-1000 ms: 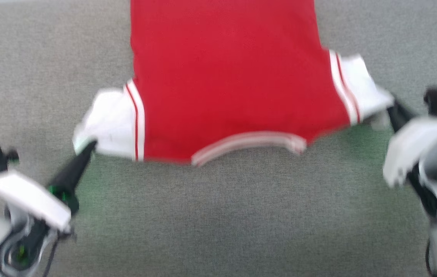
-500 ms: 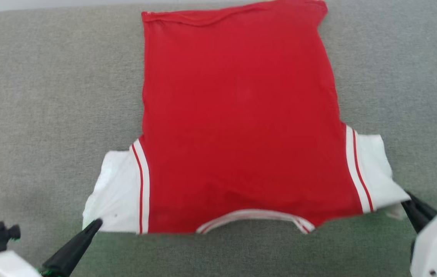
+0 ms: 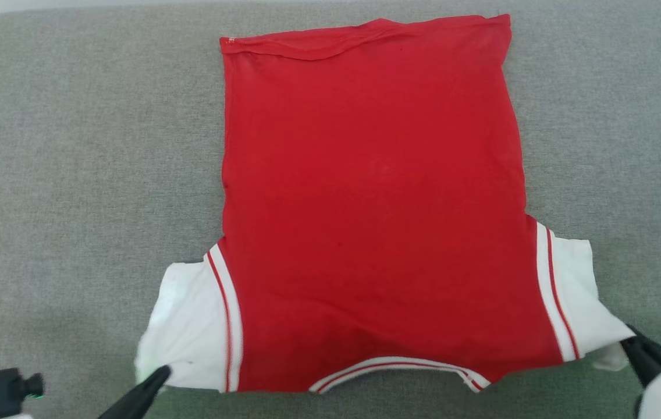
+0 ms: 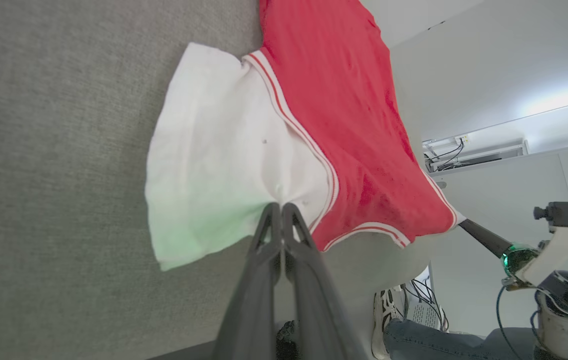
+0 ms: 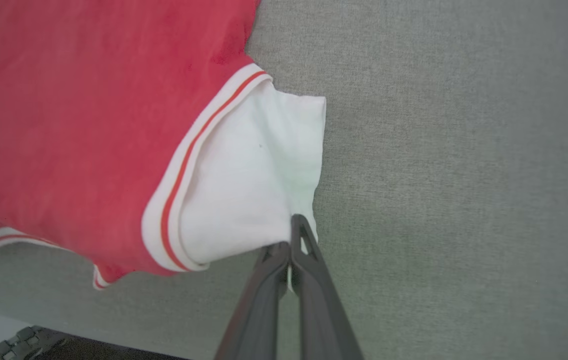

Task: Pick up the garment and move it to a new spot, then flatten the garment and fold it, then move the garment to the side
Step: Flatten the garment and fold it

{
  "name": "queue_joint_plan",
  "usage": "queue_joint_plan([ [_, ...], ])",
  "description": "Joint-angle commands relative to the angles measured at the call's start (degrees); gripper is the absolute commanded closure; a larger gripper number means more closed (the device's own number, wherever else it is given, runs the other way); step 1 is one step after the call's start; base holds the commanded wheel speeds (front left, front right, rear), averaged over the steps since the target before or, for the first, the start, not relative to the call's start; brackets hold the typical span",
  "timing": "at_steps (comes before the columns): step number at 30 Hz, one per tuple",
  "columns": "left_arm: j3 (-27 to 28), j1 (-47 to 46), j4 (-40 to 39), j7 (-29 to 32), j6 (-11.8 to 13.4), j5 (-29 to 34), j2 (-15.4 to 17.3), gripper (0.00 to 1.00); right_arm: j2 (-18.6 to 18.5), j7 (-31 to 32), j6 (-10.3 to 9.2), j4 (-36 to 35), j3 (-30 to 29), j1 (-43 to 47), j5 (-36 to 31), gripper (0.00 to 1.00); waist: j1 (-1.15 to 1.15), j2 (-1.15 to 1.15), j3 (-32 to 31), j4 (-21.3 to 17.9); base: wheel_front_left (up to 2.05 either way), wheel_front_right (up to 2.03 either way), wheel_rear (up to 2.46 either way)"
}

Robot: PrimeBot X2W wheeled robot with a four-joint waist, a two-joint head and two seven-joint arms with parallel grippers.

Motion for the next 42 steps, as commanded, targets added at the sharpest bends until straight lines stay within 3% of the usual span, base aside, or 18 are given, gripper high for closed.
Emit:
queue_joint_plan([
  [1,0.1,-0.81,0.01,0.41,0.14,-0.09,-0.47,1.0,0.47,-0.01,-0.12,0.68,0.35,-0.77,0.73,1.0,0.0,0.0,0.01,0.05,0.0,0.0,0.0],
  [11,-0.85,-6.34,6.59,8.84,0.14,-0.96,-7.03,1.0,-2.23,-0.83,-0.09,15.08,4.24,-5.1,1.14,1.0,0.0,0.0,1.61,0.81,0.0,0.0,0.0],
  [12,-0.9,-6.62,6.96,9.36,0.14,-0.82,-7.64,1.0,-2.57,-1.18,-0.09,15.99,4.88,-5.18,0.83,0.94,0.0,0.0,1.79,0.91,0.0,0.0,0.0],
  [13,-0.87,-6.8,7.35,9.8,0.14,-0.65,-8.02,1.0,-2.8,-1.66,-0.09,16.56,5.32,-5.42,0.56,0.66,0.0,0.0,1.98,0.94,0.0,0.0,0.0],
  [14,-0.89,-6.92,7.65,10.18,0.14,-0.46,-8.3,1.0,-2.81,-2.04,-0.09,16.92,5.59,-5.7,0.38,0.16,0.0,0.0,2.13,0.96,0.0,0.0,0.0],
  [15,-0.88,-7.05,7.68,10.54,0.14,-0.35,-8.66,1.0,-2.78,-2.4,-0.09,16.95,5.77,-5.89,0.35,0.0,0.0,0.0,2.27,1.01,0.0,0.0,0.0],
  [22,-0.14,-6.54,6.6,11.64,0.14,0.83,-9.49,1.0,-3.82,-1.08,-0.09,7.95,2.68,-9.45,0.86,0.0,0.0,0.0,3.95,1.63,0.0,0.0,0.0],
  [27,0.57,-8.03,4.85,11.94,0.14,2.03,-9.98,1.0,-6.5,3.58,-0.09,5.33,0.31,-23.2,-1.4,0.0,0.0,0.0,7.3,2.54,0.0,0.0,0.0],
  [30,0.68,-9.81,4.48,13.03,0.14,2.51,-10.23,1.0,-7.87,6.1,-0.09,10.82,1.74,-36.41,-2.51,0.0,0.0,0.0,10.22,3.56,0.0,0.0,0.0],
  [36,0.47,-13.9,2.9,14.81,0.14,3.46,-10.93,1.0,-8.79,8.57,-0.09,28.34,4.95,-59.44,-9.1,0.0,0.0,0.0,15.41,6.69,0.0,0.0,0.0],
  [42,-0.38,-16.62,1.63,15.52,0.14,4.42,-11.16,1.0,-7.17,9.74,-0.09,40.91,2.54,-71.43,-14.41,0.0,0.0,0.0,18.61,9.87,0.0,0.0,0.0],
])
